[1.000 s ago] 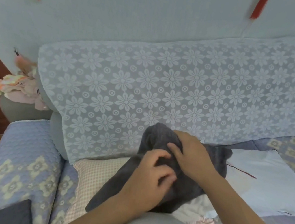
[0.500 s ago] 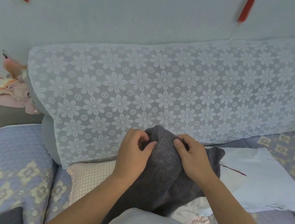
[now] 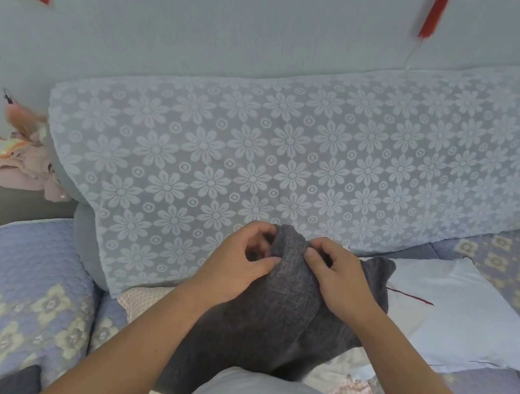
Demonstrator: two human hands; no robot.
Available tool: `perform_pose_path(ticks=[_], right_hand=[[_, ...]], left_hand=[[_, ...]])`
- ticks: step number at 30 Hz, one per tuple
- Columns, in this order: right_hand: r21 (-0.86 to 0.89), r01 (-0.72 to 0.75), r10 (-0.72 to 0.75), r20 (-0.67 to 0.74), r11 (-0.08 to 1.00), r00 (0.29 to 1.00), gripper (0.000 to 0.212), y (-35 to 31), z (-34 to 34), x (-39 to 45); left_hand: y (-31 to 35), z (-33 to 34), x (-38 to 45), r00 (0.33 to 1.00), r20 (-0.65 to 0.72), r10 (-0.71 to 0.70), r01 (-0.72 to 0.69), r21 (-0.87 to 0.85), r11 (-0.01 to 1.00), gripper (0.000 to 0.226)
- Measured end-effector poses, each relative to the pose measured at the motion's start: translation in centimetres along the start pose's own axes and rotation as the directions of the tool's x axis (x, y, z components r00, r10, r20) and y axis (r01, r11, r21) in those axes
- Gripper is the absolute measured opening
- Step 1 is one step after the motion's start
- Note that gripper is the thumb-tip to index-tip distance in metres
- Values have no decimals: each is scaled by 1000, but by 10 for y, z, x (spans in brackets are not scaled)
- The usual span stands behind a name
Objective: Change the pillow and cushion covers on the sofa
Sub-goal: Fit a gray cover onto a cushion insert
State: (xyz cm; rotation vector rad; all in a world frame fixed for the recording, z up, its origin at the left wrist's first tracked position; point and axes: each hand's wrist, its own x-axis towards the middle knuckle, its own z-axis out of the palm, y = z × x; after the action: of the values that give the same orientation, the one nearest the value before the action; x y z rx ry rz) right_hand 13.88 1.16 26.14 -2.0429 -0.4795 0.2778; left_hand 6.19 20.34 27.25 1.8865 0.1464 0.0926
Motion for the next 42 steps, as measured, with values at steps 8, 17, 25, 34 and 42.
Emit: perform_pose_path(ticks=[8,17,25,34,42], right_hand=[[149,-10,24,-90,989,996,19,0,5,-2],[593,-117,208,-87,796,974,26,-6,15,-7],[506,-228,286,-39,832,957,12,1,14,-1],[627,-294,349,38,721,936,12,5,13,1],[680,-307,355,74,666,932,20,8,19,-3]], left_hand=[[13,-2,-3,975,-95,203,-157,359,920,23],[8,53,-30,924,-219,315,-150,549,822,32],[5,18,-23,995,-1,98,-82,550,831,44],[-8,2,0,986,130,101,-163,692,703,56],[-5,14,3,964,254,74,-243,742,625,64]])
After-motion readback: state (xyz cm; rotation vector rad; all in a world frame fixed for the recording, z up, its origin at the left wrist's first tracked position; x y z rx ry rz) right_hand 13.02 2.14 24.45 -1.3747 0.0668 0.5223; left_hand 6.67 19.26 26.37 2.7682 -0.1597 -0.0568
